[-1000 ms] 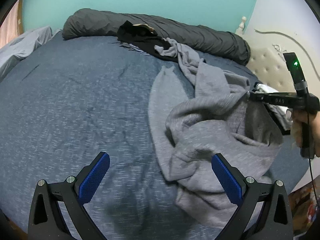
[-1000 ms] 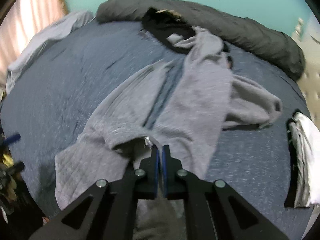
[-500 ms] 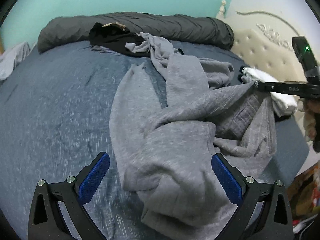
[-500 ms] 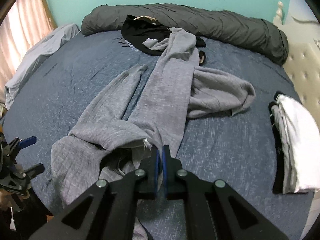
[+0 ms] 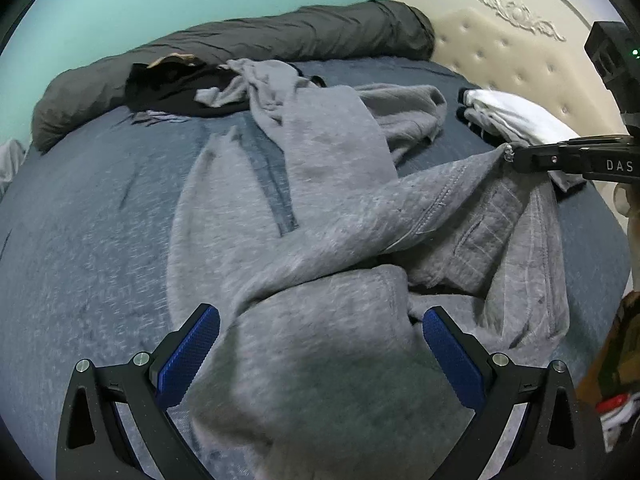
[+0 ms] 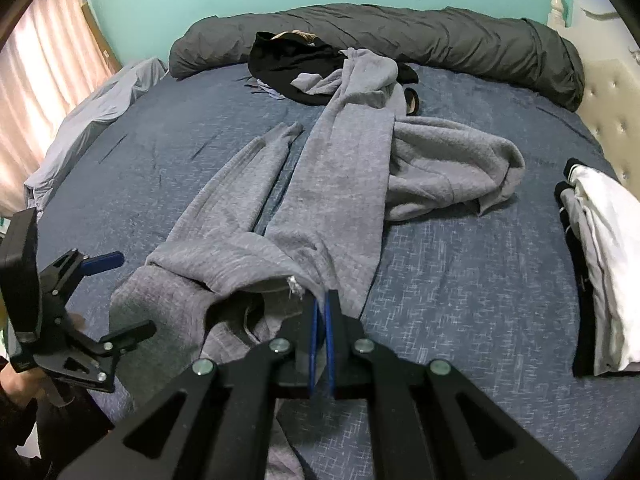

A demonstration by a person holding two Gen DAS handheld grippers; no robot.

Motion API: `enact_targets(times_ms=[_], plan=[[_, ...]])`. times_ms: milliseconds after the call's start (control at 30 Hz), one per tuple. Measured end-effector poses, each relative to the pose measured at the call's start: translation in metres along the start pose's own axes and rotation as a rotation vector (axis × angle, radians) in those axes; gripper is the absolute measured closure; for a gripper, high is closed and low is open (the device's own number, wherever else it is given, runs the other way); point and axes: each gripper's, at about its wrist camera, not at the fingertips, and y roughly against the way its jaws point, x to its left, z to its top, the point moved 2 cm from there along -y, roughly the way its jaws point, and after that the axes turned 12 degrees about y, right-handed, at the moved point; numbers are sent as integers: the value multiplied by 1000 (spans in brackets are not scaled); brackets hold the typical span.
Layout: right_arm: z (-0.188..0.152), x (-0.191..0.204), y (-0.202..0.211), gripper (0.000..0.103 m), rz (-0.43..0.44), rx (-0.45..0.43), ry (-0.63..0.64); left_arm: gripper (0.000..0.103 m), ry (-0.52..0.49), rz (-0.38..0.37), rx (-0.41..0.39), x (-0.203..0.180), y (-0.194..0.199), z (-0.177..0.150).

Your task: Fold clothes

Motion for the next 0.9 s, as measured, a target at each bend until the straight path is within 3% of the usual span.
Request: enact_targets(times_ms=[367, 433, 500, 600, 900], plan=[[-14, -13, -14, 100, 28, 3, -44, 0, -43, 35, 60, -8, -44, 2], [-16, -13, -17, 100, 32, 7, -48, 6, -33, 29, 65, -4, -47, 2], [-18, -14, -19, 100, 33, 11, -50, 18, -27, 21, 71, -1, -49, 0], [-19, -15, -21, 100, 39, 10, -61, 25, -24, 15, 85, 2, -52, -4], [-17, -8, -23, 100, 55, 8, -67, 27, 26, 15, 92, 14, -51, -10]])
